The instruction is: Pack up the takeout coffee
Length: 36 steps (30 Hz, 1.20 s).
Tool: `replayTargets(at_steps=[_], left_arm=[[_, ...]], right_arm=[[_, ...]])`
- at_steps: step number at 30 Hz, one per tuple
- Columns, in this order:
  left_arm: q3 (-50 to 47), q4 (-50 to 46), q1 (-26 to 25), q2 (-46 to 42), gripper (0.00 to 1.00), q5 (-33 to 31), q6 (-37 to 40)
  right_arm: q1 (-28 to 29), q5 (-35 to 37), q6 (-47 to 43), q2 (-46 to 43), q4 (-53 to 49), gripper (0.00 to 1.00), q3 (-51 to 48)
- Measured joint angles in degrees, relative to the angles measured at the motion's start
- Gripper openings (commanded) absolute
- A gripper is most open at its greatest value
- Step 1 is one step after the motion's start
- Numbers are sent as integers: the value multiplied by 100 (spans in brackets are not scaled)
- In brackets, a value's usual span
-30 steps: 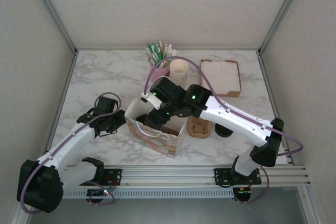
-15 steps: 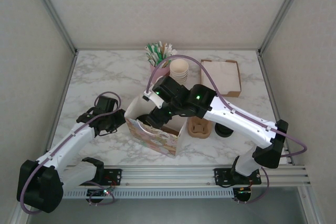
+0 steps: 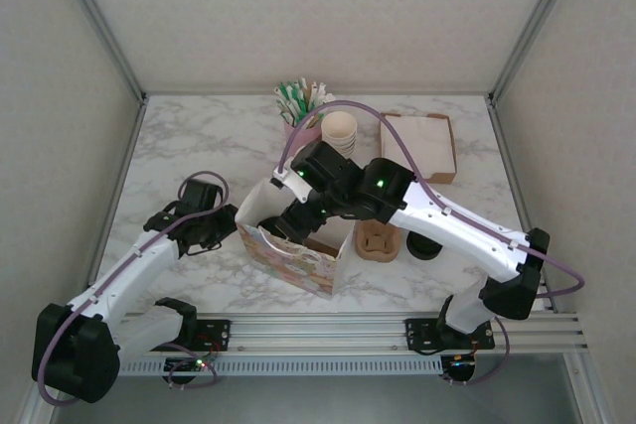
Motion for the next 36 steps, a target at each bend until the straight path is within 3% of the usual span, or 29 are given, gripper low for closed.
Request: replayTargets(at_steps=[15,27,32,36], left_arm=[[581,-431,0,-413,61,-260,330],[1139,-610,-2,-1163,64,-745,710],[1279,-612,-2,-1196,64,-793,890],[1451,-621,-2,-1187,65,-841,1032]], right_arm=[[0,103,-286,-507,249,75,157],[-81,1156,-643,-1064,1462,76,55],[-649,1307,-527,-1062,1823,73,52],[-1475,1178,-192,-1010,2024,64,52]])
